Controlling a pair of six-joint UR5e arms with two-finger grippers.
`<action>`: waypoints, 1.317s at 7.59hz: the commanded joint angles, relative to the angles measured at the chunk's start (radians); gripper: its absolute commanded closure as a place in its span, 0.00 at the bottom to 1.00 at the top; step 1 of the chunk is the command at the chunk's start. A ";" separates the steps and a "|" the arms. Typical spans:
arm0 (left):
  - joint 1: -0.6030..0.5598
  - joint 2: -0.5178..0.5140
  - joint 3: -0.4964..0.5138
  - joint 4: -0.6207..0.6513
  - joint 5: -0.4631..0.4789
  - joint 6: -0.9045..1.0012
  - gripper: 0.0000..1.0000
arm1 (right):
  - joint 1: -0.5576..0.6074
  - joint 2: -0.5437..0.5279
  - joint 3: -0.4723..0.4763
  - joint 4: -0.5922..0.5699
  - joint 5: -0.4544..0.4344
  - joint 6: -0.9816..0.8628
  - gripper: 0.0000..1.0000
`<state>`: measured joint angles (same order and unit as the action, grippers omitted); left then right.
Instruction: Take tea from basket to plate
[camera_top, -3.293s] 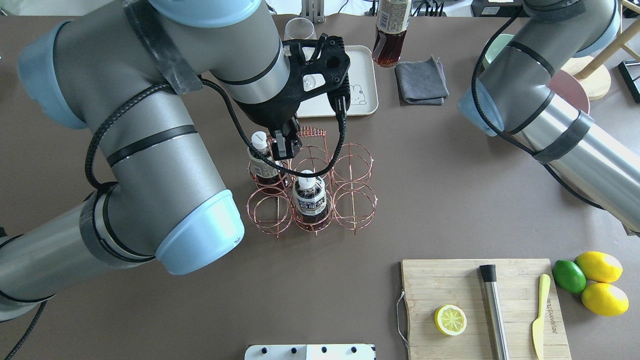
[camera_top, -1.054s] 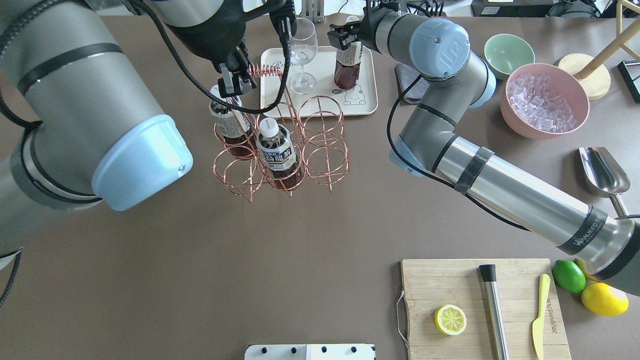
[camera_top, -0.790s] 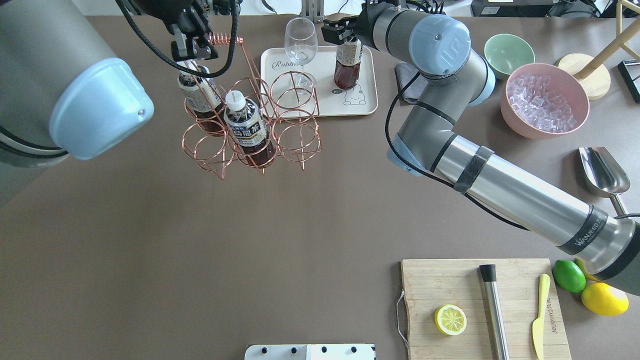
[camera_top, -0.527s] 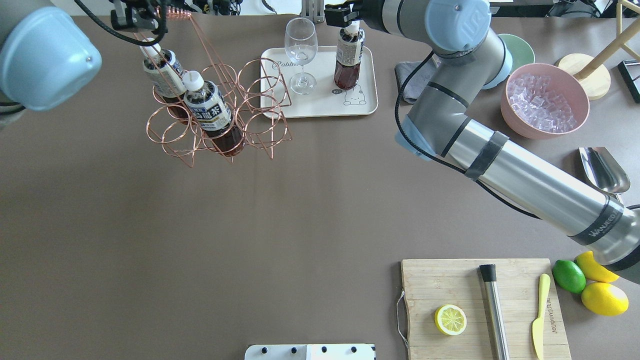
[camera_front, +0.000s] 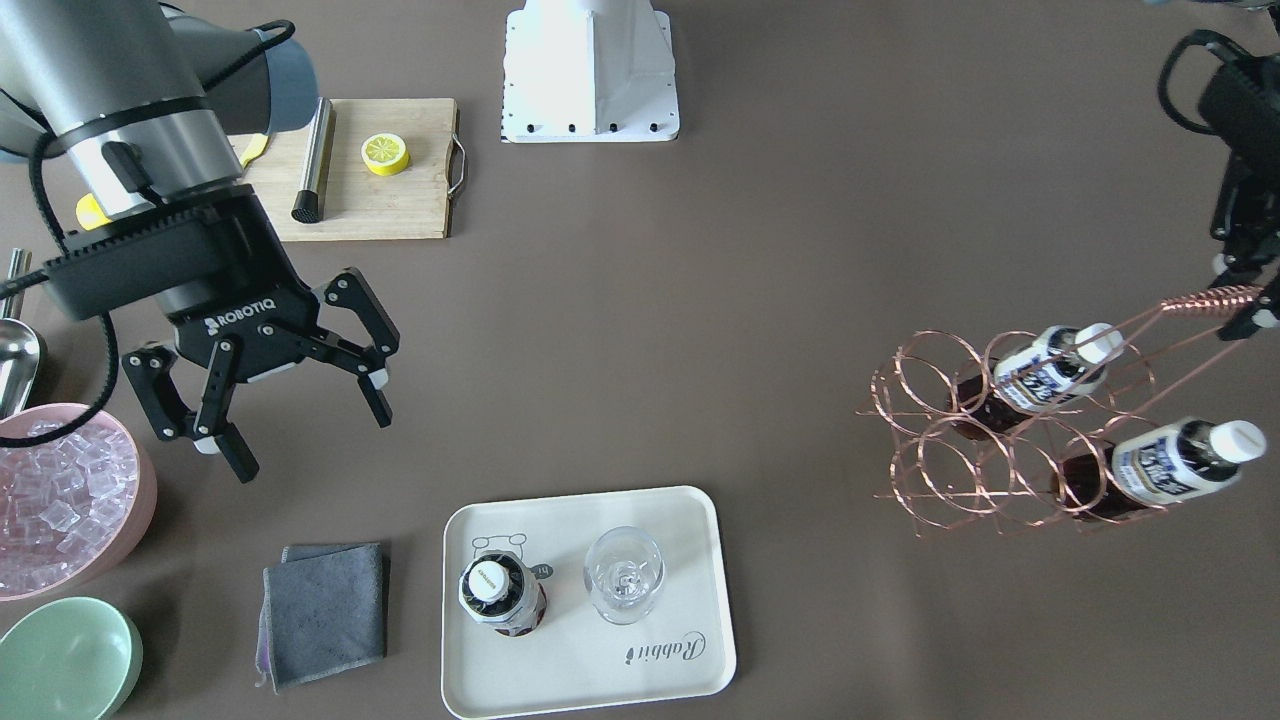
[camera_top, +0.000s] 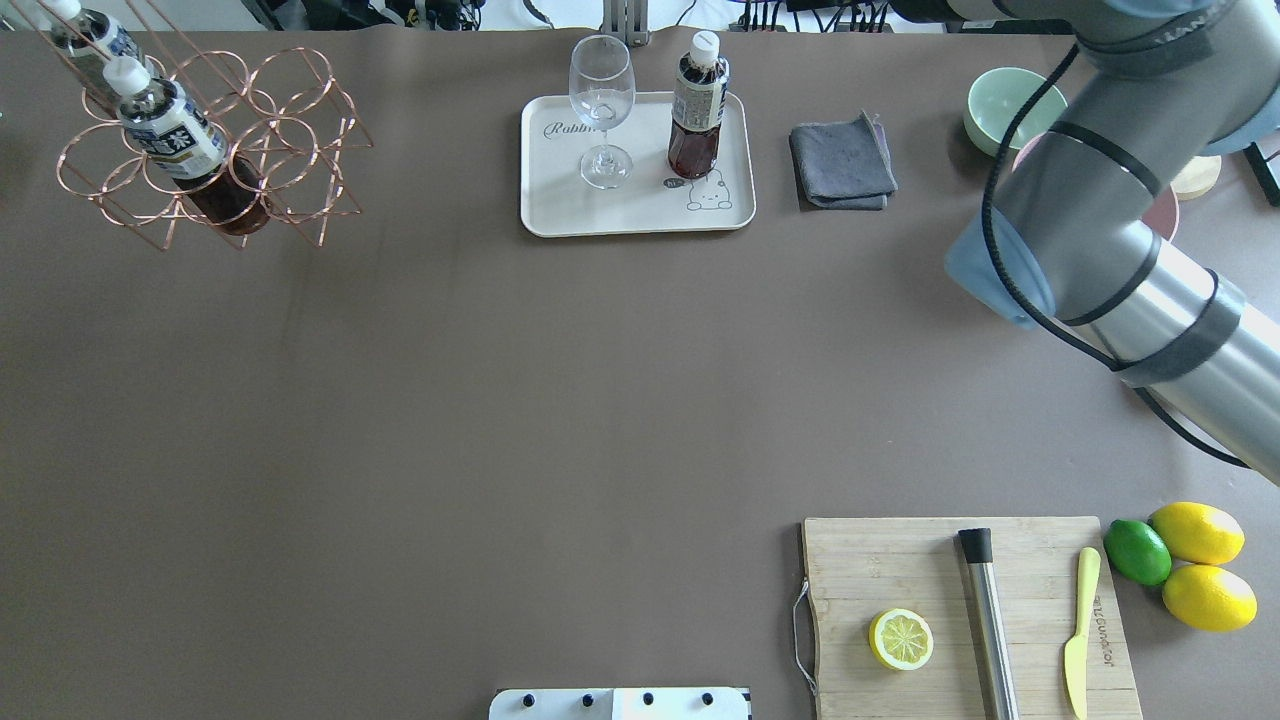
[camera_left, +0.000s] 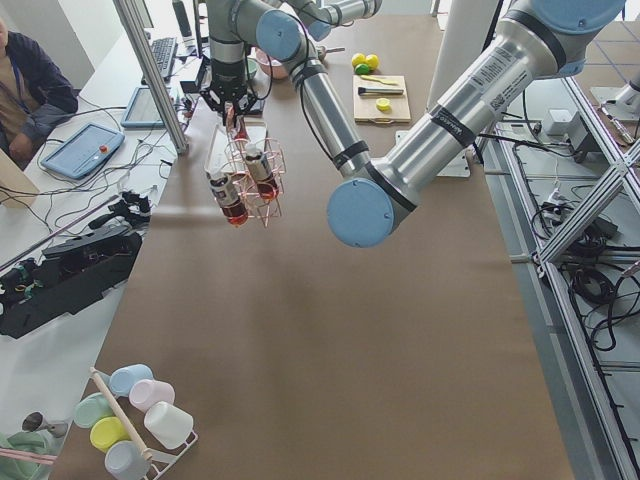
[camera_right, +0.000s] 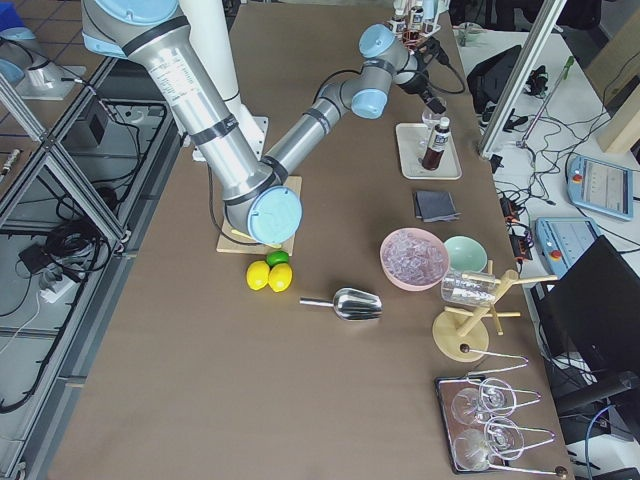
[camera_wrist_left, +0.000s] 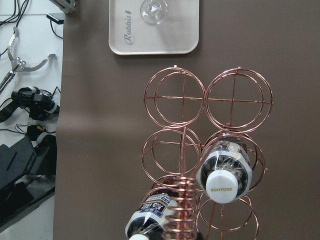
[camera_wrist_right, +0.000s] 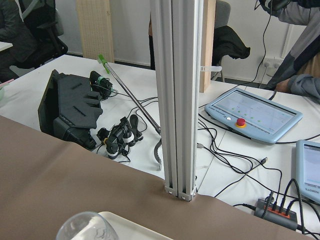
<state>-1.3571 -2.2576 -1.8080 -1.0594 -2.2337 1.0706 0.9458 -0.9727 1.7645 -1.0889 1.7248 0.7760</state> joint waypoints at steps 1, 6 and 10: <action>-0.130 0.136 0.077 -0.036 -0.004 0.147 1.00 | 0.068 -0.270 0.252 -0.213 0.051 0.059 0.00; -0.189 0.210 0.330 -0.309 -0.001 0.262 1.00 | 0.312 -0.560 0.253 -0.424 0.251 -0.459 0.00; -0.194 0.188 0.473 -0.445 0.008 0.266 1.00 | 0.514 -0.651 0.123 -0.529 0.463 -0.768 0.00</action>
<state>-1.5541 -2.0594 -1.3907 -1.4550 -2.2297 1.3343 1.3642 -1.5662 1.9667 -1.5958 2.0822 0.1256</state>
